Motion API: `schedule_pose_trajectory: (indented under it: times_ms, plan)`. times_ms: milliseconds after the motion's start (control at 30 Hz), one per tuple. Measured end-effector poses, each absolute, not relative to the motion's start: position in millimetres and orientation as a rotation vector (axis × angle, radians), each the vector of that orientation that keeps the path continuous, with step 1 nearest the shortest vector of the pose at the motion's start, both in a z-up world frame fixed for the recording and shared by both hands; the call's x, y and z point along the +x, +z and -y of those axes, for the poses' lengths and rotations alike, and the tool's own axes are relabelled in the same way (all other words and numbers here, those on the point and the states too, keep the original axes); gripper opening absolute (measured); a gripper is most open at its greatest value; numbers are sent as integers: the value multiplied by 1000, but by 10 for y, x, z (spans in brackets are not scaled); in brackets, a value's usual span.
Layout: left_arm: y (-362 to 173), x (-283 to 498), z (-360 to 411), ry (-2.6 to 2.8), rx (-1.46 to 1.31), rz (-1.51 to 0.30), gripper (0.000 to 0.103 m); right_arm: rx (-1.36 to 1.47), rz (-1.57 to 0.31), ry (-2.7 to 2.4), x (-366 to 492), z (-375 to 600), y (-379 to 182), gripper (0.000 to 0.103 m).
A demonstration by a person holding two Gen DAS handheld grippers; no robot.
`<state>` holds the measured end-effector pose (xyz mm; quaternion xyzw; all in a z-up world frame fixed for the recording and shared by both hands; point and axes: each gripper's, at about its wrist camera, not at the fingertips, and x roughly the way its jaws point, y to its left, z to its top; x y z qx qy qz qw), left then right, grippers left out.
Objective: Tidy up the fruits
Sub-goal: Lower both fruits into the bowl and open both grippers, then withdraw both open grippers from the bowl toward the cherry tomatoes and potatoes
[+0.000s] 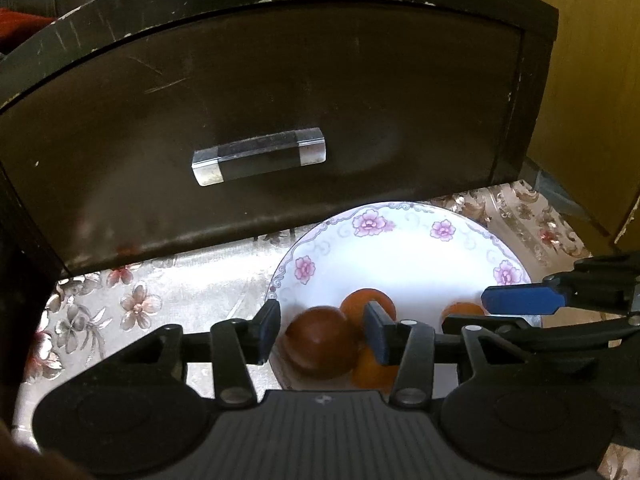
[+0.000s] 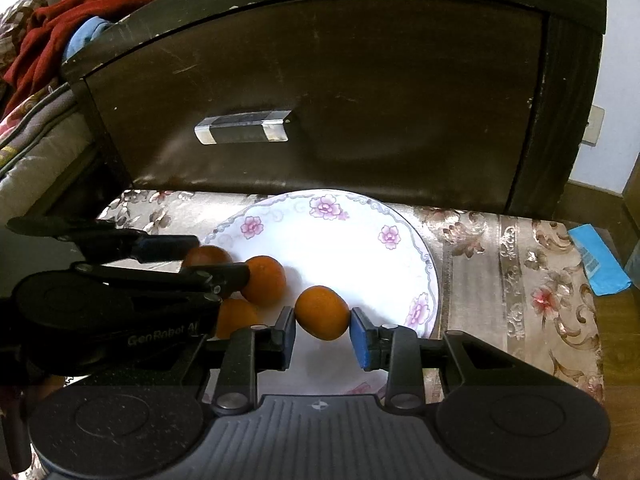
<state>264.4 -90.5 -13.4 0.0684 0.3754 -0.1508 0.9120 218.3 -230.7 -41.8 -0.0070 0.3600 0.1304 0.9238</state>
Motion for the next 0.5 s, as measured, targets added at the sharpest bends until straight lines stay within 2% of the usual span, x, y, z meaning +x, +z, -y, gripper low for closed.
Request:
schedule_pose_trajectory:
  times_ms: [167,500]
  plan:
    - [-101,2627,904,-311,148,-771,53,-12,-731,261,2170,2330,-404,32]
    - [199,2434,825,-317,163,-730,54,-8,-689,264,1974,2337,-228,33]
